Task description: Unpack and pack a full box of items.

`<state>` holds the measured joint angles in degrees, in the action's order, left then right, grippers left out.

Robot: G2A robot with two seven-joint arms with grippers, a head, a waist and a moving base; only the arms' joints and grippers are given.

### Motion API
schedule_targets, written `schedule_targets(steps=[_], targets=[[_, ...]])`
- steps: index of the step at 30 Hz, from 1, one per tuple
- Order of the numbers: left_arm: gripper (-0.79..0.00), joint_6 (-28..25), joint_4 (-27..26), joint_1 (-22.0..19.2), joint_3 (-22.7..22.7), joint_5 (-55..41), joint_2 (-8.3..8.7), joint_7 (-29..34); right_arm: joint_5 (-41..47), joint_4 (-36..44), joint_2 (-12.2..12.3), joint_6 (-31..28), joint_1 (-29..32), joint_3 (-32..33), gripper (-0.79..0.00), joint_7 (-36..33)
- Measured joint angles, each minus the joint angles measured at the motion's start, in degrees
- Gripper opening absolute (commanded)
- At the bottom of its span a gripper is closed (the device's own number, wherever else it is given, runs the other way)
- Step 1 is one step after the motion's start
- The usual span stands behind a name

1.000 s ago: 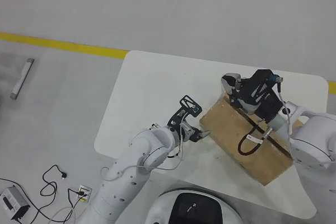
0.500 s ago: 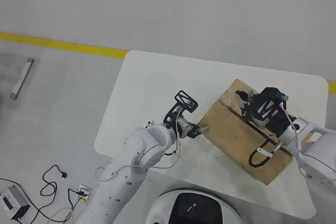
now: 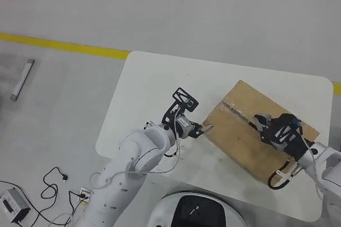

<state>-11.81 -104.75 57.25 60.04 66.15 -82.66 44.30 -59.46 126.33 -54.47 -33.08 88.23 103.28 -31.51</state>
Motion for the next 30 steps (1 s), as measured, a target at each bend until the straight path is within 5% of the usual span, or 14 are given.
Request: schedule_targets(steps=[30], targets=[[0.0,0.5,-1.1,-0.2,-1.7,0.3,0.18,-0.1,-3.4,0.4,-0.2,-1.0,13.1,6.9,-0.785,3.6]])
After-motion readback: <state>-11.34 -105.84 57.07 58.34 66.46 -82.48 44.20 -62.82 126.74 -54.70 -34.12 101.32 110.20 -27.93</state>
